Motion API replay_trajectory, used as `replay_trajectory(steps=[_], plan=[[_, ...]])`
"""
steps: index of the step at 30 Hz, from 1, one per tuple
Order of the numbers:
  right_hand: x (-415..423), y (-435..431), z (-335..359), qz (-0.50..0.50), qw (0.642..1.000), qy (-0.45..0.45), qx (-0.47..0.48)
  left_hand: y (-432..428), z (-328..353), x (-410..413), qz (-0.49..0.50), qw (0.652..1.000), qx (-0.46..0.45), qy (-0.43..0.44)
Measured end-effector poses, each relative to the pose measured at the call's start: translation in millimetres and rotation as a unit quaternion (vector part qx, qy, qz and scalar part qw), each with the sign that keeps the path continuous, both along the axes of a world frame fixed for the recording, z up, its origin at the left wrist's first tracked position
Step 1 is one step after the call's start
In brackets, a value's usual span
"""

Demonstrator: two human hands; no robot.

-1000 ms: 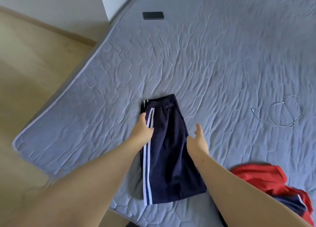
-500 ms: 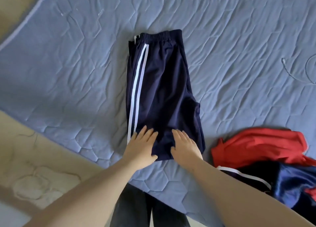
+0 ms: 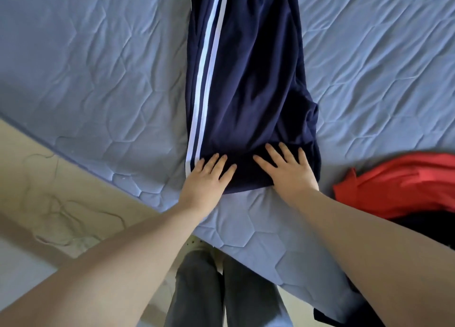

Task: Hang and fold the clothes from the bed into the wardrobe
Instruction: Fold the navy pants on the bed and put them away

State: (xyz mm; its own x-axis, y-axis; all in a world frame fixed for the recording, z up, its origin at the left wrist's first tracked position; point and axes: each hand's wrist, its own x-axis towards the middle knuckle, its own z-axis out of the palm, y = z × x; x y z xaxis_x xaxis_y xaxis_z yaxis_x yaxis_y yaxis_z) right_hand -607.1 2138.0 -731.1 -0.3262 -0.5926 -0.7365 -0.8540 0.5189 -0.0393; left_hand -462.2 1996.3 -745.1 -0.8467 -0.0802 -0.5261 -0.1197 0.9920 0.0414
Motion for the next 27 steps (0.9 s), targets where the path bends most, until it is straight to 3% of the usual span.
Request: replay_trajectory(steps=[4, 11, 22, 27], plan=[[0.0, -8.3, 19.5, -0.049, 0.998, -0.045, 0.012, -4.1, 22.6, -5.3, 0.065, 0.997, 0.032, 0.005], [20.1, 1.3, 71.8, -0.088, 0.991, -0.095, 0.036, -14.6, 86.7, -8.9, 0.056, 0.983, 0.103, -0.139], [115.3, 52.5, 131.6, -0.109, 0.953, -0.248, 0.138, 19.9, 178.3, 49.3, 0.008, 0.903, 0.176, -0.391], [122.6, 59.8, 162.5, -0.088, 0.936, -0.295, 0.172, 30.6, 192.8, 57.8, -0.009, 0.888, 0.151, -0.435]])
